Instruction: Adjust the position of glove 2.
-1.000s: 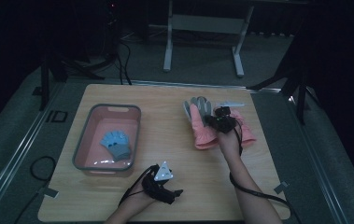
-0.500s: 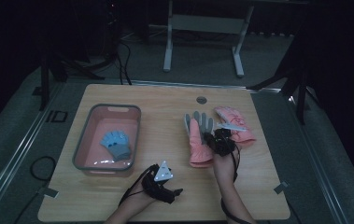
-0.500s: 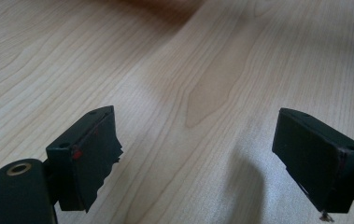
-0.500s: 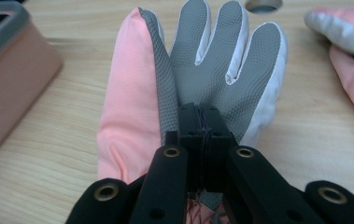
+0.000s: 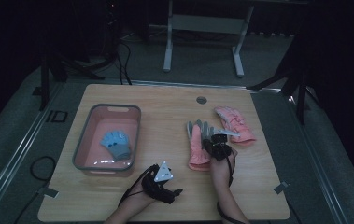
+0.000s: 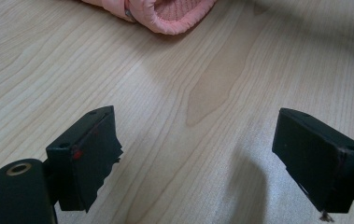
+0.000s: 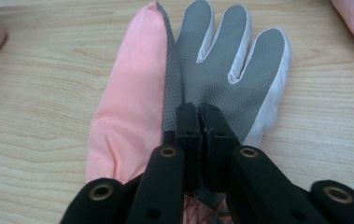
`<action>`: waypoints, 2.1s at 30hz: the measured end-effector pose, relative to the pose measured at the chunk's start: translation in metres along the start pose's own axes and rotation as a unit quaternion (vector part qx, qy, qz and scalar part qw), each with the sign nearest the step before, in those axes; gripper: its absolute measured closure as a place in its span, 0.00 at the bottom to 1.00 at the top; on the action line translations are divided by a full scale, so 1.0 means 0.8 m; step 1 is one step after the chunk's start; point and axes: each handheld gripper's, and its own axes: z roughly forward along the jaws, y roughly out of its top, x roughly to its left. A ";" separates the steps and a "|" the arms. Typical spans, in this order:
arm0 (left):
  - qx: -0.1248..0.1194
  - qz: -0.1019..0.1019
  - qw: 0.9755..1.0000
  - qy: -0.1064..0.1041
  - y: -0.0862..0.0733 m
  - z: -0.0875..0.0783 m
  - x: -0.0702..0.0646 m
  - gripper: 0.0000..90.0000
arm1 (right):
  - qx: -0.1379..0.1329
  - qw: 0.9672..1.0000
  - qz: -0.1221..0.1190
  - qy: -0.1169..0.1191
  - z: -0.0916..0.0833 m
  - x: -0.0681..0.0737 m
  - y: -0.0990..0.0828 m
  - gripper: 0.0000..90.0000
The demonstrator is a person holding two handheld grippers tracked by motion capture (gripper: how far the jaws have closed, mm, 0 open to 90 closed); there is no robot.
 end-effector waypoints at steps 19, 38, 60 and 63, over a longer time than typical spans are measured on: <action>0.002 0.004 1.000 -0.005 -0.001 0.000 -0.002 0.16 | -0.031 0.992 -0.113 0.052 -0.053 -0.026 0.062 0.69; -0.002 0.004 1.000 -0.002 0.000 0.000 -0.004 0.16 | -0.050 0.986 -0.159 0.013 -0.052 -0.152 0.110 0.67; -0.002 0.016 1.000 -0.005 -0.001 0.000 -0.008 0.16 | 0.024 0.994 -0.102 0.021 0.048 -0.202 0.094 0.74; -0.001 0.015 1.000 -0.006 -0.001 0.000 -0.008 0.16 | 0.019 0.994 -0.105 0.018 0.048 -0.199 0.090 0.85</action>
